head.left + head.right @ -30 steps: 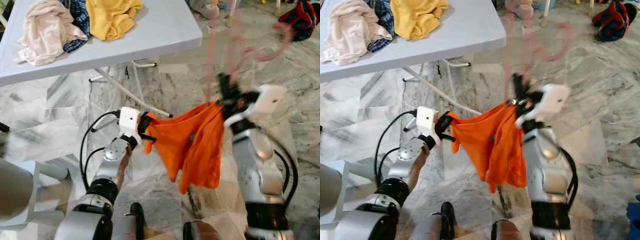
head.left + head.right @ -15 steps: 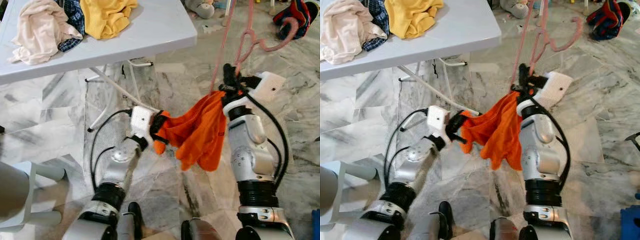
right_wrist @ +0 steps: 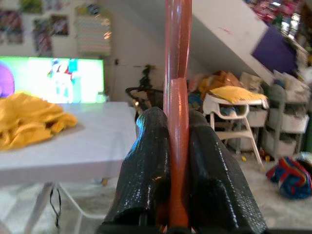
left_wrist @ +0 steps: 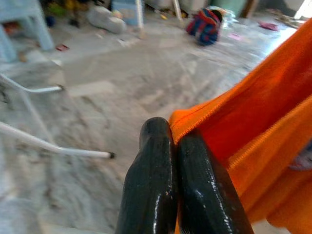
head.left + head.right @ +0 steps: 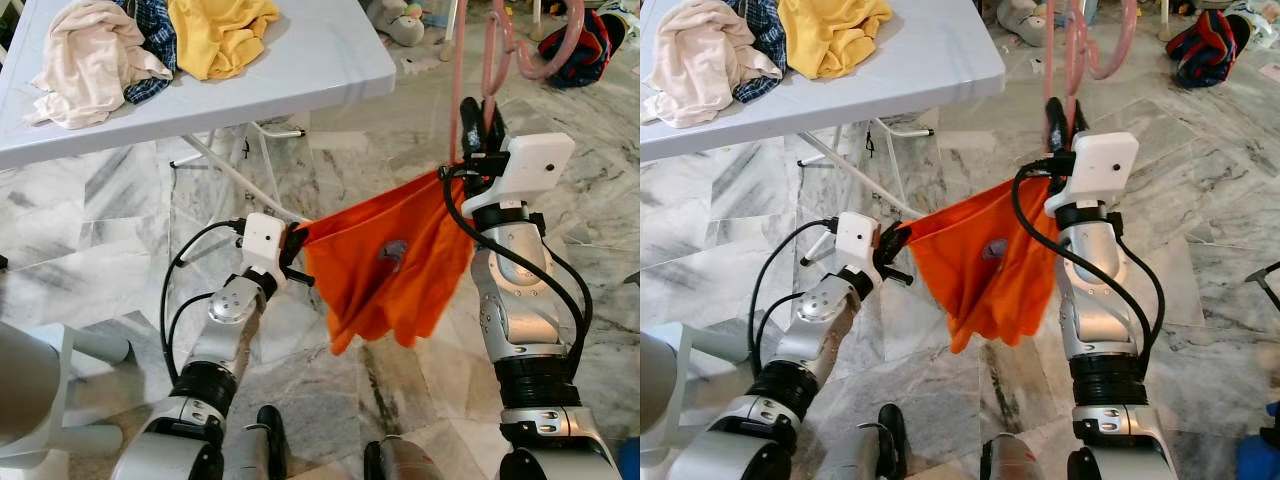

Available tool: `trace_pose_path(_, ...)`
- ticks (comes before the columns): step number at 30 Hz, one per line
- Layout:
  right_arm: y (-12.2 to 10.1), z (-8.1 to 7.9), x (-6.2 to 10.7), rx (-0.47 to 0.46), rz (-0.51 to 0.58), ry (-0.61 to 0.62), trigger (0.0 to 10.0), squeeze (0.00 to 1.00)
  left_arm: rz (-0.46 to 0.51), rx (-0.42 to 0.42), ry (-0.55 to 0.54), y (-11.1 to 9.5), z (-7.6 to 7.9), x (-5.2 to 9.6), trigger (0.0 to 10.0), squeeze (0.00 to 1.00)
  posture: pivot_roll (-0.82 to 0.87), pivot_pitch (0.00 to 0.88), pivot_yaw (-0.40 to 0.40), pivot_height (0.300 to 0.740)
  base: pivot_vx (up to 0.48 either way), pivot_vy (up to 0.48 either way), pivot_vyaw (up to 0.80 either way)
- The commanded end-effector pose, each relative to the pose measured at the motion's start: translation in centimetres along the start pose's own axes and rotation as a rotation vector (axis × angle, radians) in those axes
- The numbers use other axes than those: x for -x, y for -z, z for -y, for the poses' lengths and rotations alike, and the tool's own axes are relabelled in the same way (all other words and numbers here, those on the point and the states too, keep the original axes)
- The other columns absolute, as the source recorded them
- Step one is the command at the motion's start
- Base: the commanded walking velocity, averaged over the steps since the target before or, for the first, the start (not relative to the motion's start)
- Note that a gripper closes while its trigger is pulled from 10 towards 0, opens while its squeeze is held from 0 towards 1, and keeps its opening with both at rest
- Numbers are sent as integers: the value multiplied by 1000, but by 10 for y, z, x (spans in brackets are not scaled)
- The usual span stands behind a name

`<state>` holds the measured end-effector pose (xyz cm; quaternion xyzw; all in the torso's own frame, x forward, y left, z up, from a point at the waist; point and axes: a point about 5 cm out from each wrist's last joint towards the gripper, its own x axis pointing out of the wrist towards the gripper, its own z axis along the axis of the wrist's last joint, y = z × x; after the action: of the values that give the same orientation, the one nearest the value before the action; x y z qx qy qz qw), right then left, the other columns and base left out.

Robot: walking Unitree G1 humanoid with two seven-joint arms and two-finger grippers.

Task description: Hang hanger

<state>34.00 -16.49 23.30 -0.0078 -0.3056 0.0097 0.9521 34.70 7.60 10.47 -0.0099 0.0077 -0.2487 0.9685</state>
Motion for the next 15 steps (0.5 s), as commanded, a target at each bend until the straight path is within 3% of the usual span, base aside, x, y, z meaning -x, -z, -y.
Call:
trace_pose_path(1, -9, -1, -6, -49, 60, 24, 10000, 0, -34, -3, -7, 6, -3, 3, 0, 0, -83, 208, 1, 740, 0, 0, 0)
trace_pose_path(6, -6, -8, -3, -126, 38, -13, 10000, 0, -36, -2, -13, 7, 0, 0, 0, 0, -99, 210, 1, 740, 0, 0, 0)
trace_pose_path(8, -8, -22, 4, -268, 51, -107, 10000, 0, 1, 1, -61, 0, -6, -1, 0, 0, -98, 212, 14, 740, 0, 0, 0)
trace_pose_path(9, -8, -24, 6, -276, 55, -113, 10000, 0, 15, -10, -70, -2, -8, 0, 0, 0, -95, 210, 15, 740, 0, 0, 0)
trace_pose_path(11, -8, -20, 9, -283, 59, -70, 10000, 0, 31, -22, -80, -4, -11, 2, 0, 0, -74, 197, 15, 740, 0, 0, 0)
trace_pose_path(12, -6, -7, 8, -296, 58, 26, 10000, 0, 31, -25, -78, -4, -12, 2, 0, 0, -55, 186, 10, 740, 0, 0, 0)
trace_pose_path(13, -5, 1, 7, -301, 56, 87, 10000, 0, 29, -29, -75, -4, -12, 3, 0, 0, -55, 186, 10, 740, 0, 0, 0)
trace_pose_path(14, -5, 8, 5, -127, 47, 103, 10000, 0, 19, -30, -68, -1, -12, 4, 0, 0, -34, 182, 4, 740, 0, 0, 0)
trace_pose_path(15, -5, 8, 5, -127, 47, 103, 10000, 0, 19, -30, -68, -1, -12, 4, 0, 0, -34, 182, 4, 740, 0, 0, 0)
